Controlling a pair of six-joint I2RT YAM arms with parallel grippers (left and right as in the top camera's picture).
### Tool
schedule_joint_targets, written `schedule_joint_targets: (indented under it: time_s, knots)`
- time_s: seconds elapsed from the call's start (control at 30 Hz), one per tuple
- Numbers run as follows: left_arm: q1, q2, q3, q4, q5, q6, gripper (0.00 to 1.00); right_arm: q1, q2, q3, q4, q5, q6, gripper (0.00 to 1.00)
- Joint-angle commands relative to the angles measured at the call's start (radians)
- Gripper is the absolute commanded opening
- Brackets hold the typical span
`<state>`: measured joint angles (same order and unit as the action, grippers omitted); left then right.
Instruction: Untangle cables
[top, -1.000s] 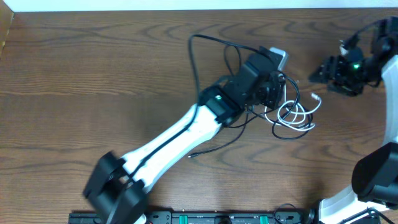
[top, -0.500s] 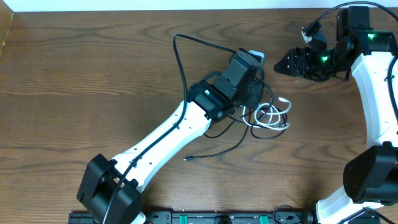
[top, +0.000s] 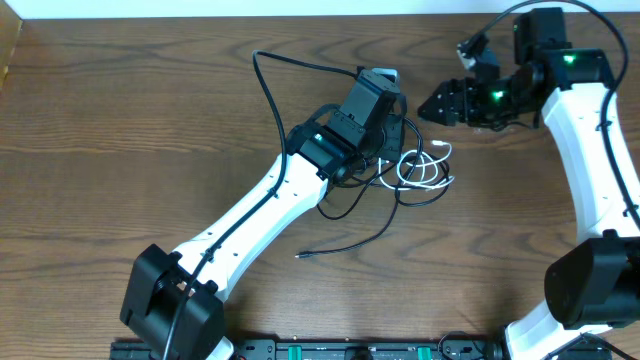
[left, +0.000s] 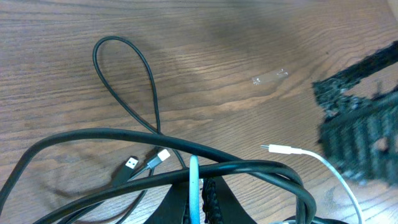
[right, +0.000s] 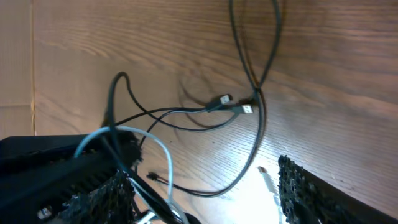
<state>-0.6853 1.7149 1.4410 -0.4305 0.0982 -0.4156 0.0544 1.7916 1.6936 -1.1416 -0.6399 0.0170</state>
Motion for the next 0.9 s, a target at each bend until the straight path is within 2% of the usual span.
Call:
schedule_joint_targets:
  time_s: [0.0,0.33,0.63,0.87]
  knots:
    - [0.002,-0.002,0.001,0.001,-0.013,-0.018,0.08,0.026,-0.025,0.012,0.006,0.003,-0.014,0.73]
    - [0.002,-0.002,0.001,0.004,-0.013,-0.035,0.08,0.092,-0.023,0.011,0.005,0.048,-0.014,0.71]
    - [0.016,-0.002,0.001,0.005,-0.012,-0.051,0.08,0.132,-0.023,0.003,-0.001,0.121,-0.01,0.63]
    - [0.031,-0.002,0.001,0.016,0.029,-0.054,0.08,0.133,-0.023,-0.068,0.068,0.143,0.035,0.63]
